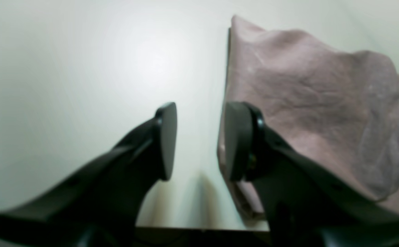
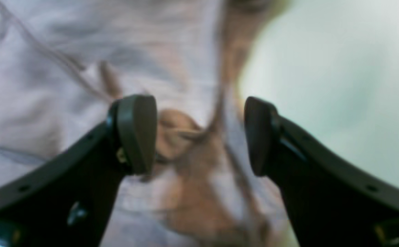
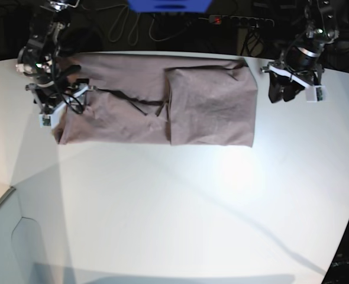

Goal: Layout the t-shirt on the table in an organized manner, then fold the t-shirt properly
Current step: 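Pull the right gripper's end of the strip outward to straighten it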

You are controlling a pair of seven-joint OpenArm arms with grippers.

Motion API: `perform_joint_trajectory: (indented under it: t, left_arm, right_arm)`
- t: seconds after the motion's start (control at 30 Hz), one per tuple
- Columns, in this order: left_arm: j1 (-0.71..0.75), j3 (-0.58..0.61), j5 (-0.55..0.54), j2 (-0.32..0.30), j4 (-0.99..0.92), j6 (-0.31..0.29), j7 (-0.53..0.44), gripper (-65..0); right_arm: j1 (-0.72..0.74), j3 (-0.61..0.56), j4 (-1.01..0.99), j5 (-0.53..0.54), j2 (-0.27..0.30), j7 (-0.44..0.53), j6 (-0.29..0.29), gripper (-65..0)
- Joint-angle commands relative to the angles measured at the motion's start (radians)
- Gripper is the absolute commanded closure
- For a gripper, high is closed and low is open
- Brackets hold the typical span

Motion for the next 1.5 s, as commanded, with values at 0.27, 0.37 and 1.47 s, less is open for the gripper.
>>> perform_joint_trajectory:
  t: [0.27,0.37,1.47]
  left_arm:
    - [0.003,-0.004,-0.012,-0.006,0.016,-0.006,-0.021,-23.1]
    - [0.003,-0.004,-0.012,-0.006,0.016,-0.006,-0.021,-23.1]
    - [-0.117,-0.004,-0.011,0.015,-0.119,0.000,-0.022,-23.1]
  right_arm:
    - [0.012,0.005,-0.056,0.005,0.016,0.020,0.004,-40.8]
    - [0.012,0.004,-0.064,0.003,0.016,0.020,0.004,-40.5]
    - [0.043,-0.001,0.098,0.006,-0.032,0.021,0.018,0.0]
